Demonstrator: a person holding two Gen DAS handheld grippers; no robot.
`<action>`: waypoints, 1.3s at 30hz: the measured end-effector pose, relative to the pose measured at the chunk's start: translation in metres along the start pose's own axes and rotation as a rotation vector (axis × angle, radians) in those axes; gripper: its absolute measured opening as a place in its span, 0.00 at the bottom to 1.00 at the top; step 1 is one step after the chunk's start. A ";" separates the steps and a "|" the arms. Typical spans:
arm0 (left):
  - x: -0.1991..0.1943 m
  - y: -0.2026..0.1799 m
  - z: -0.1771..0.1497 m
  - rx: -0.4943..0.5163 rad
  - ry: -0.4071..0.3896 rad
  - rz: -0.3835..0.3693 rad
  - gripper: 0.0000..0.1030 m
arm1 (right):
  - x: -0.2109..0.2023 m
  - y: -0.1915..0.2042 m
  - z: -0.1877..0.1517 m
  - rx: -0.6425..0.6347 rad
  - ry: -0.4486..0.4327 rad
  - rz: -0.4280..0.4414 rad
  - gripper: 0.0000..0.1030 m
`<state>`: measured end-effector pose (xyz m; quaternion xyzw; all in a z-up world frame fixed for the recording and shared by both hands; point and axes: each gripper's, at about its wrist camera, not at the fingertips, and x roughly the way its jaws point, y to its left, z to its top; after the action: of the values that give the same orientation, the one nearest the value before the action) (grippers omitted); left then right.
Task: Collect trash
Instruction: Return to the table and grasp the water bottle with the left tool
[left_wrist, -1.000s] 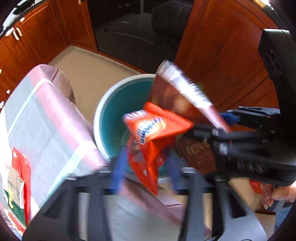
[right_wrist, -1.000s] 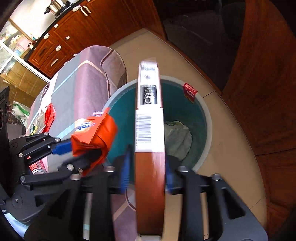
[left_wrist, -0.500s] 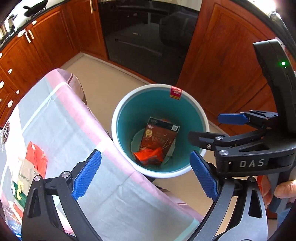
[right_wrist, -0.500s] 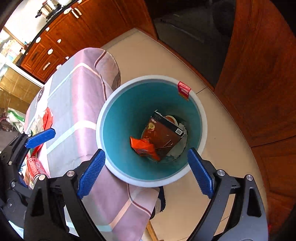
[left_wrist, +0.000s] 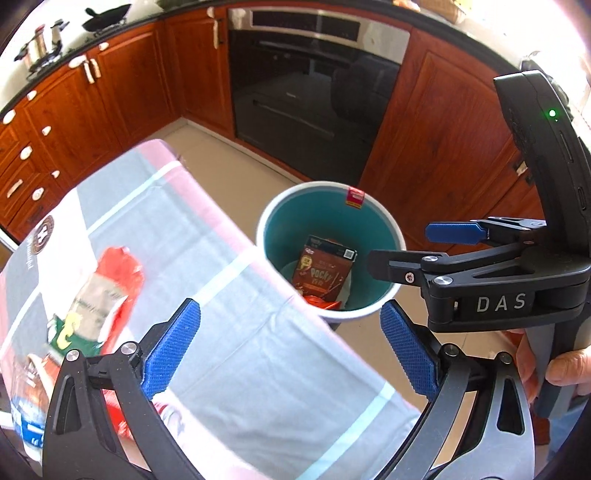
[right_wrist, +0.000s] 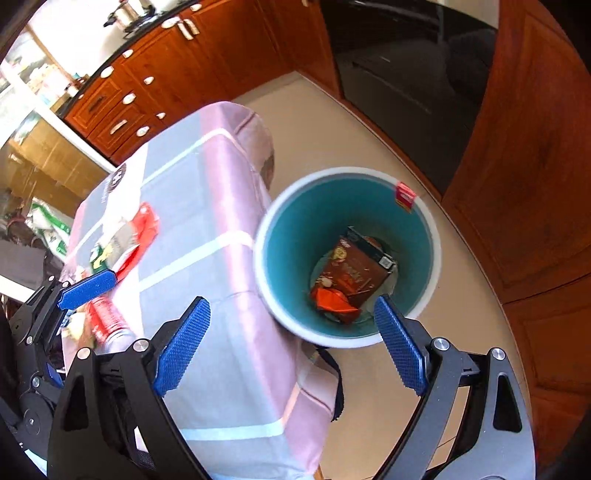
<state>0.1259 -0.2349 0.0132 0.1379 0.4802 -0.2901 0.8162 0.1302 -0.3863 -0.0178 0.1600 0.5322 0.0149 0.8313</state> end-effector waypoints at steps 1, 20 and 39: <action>-0.004 0.004 -0.003 -0.006 -0.008 0.004 0.96 | -0.002 0.007 -0.001 -0.012 -0.001 0.004 0.84; -0.099 0.156 -0.111 -0.041 -0.012 0.251 0.96 | 0.016 0.195 -0.029 -0.314 0.088 0.085 0.84; -0.101 0.284 -0.163 -0.110 0.059 0.297 0.96 | 0.075 0.286 -0.029 -0.392 0.202 0.130 0.84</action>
<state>0.1461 0.1073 0.0031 0.1709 0.4935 -0.1352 0.8420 0.1780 -0.0931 -0.0142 0.0273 0.5883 0.1874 0.7862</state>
